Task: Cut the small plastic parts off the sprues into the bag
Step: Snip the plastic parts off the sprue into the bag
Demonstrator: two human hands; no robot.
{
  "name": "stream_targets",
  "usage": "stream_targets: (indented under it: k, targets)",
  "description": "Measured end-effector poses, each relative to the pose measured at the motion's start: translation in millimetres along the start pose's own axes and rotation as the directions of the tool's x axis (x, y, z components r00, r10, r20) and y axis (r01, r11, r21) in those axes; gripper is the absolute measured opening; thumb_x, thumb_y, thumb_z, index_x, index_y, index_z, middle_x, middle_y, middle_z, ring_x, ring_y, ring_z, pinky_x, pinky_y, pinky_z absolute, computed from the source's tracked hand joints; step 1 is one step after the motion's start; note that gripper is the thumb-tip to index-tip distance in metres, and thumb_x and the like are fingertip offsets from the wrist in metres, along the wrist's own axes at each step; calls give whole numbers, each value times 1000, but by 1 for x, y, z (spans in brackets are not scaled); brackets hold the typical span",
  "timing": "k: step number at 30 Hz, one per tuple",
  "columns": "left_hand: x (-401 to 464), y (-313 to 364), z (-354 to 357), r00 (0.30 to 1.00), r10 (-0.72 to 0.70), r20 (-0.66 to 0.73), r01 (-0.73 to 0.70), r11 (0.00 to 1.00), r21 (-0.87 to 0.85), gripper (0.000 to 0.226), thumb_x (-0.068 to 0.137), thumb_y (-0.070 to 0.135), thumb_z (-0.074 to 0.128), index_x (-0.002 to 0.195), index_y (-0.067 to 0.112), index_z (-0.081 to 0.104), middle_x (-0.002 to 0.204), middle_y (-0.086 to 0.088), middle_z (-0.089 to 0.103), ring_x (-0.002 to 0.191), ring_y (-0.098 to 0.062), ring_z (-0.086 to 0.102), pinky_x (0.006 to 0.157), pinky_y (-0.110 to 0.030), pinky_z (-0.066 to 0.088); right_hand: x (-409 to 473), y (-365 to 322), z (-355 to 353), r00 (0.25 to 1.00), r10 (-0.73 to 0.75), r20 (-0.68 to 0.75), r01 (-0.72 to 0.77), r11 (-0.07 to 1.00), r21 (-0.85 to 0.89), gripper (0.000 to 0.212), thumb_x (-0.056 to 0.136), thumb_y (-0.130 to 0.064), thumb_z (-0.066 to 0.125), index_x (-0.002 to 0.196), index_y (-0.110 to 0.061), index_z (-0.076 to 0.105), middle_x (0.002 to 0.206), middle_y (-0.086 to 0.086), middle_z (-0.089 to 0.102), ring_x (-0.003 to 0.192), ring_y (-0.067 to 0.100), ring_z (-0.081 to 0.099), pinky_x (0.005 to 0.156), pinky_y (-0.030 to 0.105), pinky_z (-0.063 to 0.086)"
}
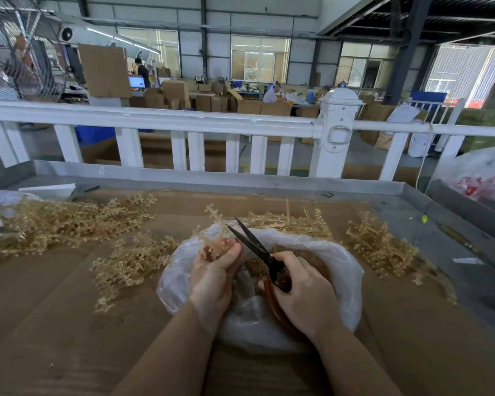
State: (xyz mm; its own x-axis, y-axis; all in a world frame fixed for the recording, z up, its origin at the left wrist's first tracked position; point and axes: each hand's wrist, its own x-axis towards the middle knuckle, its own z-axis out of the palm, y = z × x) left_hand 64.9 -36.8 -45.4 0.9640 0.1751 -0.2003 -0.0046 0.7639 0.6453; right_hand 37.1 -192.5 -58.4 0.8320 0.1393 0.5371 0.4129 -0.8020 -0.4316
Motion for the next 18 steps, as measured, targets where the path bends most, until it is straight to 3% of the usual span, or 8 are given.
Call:
stream_targets:
  k: [2, 7, 11, 15, 18]
  targets:
    - [0, 0, 1, 1000, -11, -11, 12, 1000, 9, 30, 81, -13, 59, 109, -5, 58, 111, -23, 64, 84, -23, 67, 73, -29, 58, 0, 0, 0, 1000, 1, -12, -1, 1000, 7, 42, 80, -42, 72, 117, -27, 58, 104, -9, 65, 99, 7, 59, 83, 16, 43]
    - [1, 2, 2, 998, -49, -44, 49, 999, -5, 37, 81, -10, 60, 118, -6, 56, 113, -23, 65, 97, -29, 67, 83, -34, 57, 0, 1, 0, 999, -16, -35, 17, 999, 35, 43, 78, -41, 74, 116, -24, 59, 104, -8, 66, 99, 9, 60, 84, 21, 49]
    - [0, 4, 3, 995, -76, -68, 74, 997, -25, 24, 81, -10, 61, 104, -1, 61, 87, -14, 71, 72, -18, 71, 62, -26, 60, -1, 0, 0, 999, -27, -48, 29, 999, 41, 44, 78, -39, 75, 115, -22, 60, 104, -6, 66, 98, 10, 61, 83, 25, 51]
    - [2, 4, 2, 995, -88, -55, 86, 996, -34, 32, 81, -13, 58, 112, -2, 59, 91, -15, 69, 81, -23, 69, 66, -29, 60, 0, -1, -1, 999, -30, -37, 32, 999, 39, 43, 79, -40, 73, 115, -22, 60, 103, -7, 66, 97, 9, 61, 82, 21, 50]
    - [2, 4, 1, 995, -86, -48, 85, 996, -27, 31, 81, -12, 60, 110, 0, 59, 83, -12, 72, 73, -20, 72, 59, -26, 59, 0, -2, -1, 999, -33, -34, 35, 998, 48, 43, 79, -40, 73, 115, -22, 60, 103, -7, 66, 97, 9, 61, 83, 22, 50]
